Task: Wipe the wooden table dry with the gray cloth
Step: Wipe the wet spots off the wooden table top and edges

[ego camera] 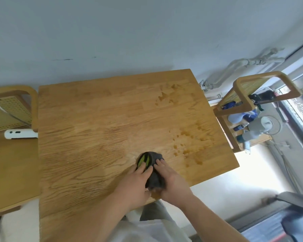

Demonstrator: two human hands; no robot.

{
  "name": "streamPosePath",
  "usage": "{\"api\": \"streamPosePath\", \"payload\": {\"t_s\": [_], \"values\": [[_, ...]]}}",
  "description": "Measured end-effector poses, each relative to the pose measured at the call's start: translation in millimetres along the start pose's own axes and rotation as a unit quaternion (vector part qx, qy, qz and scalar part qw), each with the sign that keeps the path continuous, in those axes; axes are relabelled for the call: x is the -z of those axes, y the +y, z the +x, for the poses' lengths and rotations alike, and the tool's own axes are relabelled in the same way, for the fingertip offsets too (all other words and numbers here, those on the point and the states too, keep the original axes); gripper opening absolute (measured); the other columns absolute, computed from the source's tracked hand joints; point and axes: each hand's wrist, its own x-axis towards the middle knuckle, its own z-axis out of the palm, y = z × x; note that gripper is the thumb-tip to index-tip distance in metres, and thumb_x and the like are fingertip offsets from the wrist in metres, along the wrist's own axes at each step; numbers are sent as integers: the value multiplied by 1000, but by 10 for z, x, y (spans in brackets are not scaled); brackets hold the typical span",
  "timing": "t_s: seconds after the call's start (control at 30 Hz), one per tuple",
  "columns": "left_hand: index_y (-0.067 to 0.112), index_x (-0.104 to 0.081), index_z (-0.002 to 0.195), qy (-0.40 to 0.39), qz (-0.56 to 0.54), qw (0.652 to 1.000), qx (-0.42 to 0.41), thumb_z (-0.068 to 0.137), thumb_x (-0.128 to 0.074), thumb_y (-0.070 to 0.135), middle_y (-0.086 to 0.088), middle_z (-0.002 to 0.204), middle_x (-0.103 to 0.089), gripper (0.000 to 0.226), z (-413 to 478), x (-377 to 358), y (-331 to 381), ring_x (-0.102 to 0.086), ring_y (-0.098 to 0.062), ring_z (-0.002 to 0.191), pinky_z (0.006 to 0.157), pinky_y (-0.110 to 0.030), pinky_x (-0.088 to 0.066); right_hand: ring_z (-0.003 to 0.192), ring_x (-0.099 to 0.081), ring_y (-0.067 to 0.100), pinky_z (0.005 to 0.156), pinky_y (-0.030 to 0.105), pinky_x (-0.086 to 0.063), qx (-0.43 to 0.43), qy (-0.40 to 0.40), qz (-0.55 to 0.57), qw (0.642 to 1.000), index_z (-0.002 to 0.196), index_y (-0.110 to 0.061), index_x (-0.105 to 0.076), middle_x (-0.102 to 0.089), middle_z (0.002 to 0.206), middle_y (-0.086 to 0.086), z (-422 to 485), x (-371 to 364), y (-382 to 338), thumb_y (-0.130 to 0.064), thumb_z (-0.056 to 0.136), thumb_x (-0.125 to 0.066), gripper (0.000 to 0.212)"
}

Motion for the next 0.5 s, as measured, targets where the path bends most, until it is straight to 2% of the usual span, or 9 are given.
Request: {"api": "streamPosePath", "payload": {"t_s": [0.07, 0.13, 0.2, 0.27, 0.33, 0.43, 0.5], "values": [[24, -5, 165, -12, 20, 999, 22, 94, -57, 57, -5, 173, -1, 94, 73, -52, 62, -3, -34, 157, 127, -41, -19, 150, -21, -3, 122, 25, -30, -29, 8, 28, 999, 158, -30, -39, -25, 162, -22, -91, 169, 109, -43, 82, -75, 85], [30, 1, 164, 0, 22, 998, 53, 92, -52, 65, -4, 173, -4, 97, 121, -120, 139, -6, -38, 155, 123, -42, -28, 142, -31, -8, 117, 17, -29, -72, 26, 78, 994, 154, -35, -46, -35, 155, -27, -166, 332, 208, -48, 87, -73, 74], [37, 2, 163, 13, 29, 996, 82, 90, -49, 69, -3, 172, -7, 95, 181, -185, 235, -9, -40, 152, 115, -44, -41, 136, -46, 0, 109, 17, -35, -111, 64, 90, 988, 146, -32, -56, -53, 147, -21, -187, 510, 378, -45, 93, -70, 56], [38, -5, 163, 22, 47, 992, 113, 93, -53, 61, -6, 167, -12, 87, 279, -247, 326, -15, -39, 146, 104, -44, -50, 130, -57, 12, 101, 20, -41, -152, 98, 91, 979, 140, -27, -62, -64, 138, -11, -159, 686, 621, -34, 97, -68, 44], [33, -11, 163, 40, 59, 987, 144, 96, -57, 50, -8, 159, -14, 83, 377, -304, 408, -22, -36, 140, 98, -43, -54, 130, -57, 18, 99, 25, -44, -199, 133, 96, 966, 141, -23, -60, -62, 140, -5, -113, 865, 911, -32, 97, -68, 46], [29, -7, 164, 74, 50, 978, 188, 101, -54, 43, -13, 162, -6, 80, 514, -401, 556, -19, -39, 143, 107, -45, -47, 139, -47, 22, 107, 39, -45, -238, 193, 50, 950, 150, -18, -49, -48, 153, 0, -64, 1135, 1375, -40, 93, -71, 65], [28, -3, 163, 94, 46, 965, 241, 103, -49, 46, -15, 162, -5, 78, 638, -453, 752, -20, -39, 144, 109, -44, -44, 139, -43, 26, 109, 43, -43, -244, 205, 46, 947, 149, -14, -47, -48, 150, 4, -47, 1316, 1665, -38, 91, -73, 68]]}}
